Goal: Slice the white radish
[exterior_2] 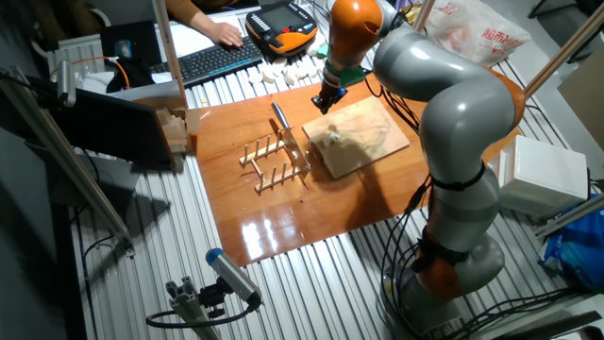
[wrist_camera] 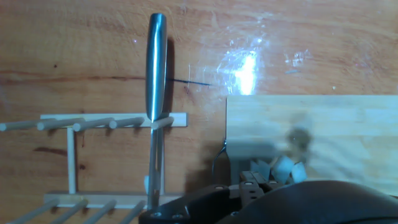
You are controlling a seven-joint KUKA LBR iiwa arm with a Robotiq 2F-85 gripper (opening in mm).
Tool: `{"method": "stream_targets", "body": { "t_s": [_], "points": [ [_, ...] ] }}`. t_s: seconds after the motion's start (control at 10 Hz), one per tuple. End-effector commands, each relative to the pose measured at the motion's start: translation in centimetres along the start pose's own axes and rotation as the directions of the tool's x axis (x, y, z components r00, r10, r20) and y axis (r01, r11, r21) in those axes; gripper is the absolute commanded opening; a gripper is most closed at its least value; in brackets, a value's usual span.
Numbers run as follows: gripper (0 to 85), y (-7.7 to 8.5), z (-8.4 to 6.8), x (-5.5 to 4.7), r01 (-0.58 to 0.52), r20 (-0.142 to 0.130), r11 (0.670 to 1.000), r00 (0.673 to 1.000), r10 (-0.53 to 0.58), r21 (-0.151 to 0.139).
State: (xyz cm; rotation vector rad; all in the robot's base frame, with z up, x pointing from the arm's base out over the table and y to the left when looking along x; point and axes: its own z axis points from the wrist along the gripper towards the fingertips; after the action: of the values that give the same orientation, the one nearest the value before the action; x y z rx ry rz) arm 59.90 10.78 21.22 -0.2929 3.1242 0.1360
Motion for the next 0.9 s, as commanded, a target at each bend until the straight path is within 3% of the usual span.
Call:
{"method": "stream_targets", "body": {
  "t_s": [0.0, 0.4, 0.8],
  "points": [
    [0.0, 0.03, -0.04, 0.06, 0.000, 0.000, 1.000, 1.000, 0.000, 0.005],
    [0.0, 0.31, -0.39, 0.52, -0.013, -0.010, 1.000, 1.000, 0.013, 0.011],
    [0.0, 0.98, -0.04, 0.54, -0.025, -0.012, 1.000, 1.000, 0.025, -0.002]
  ]
}}
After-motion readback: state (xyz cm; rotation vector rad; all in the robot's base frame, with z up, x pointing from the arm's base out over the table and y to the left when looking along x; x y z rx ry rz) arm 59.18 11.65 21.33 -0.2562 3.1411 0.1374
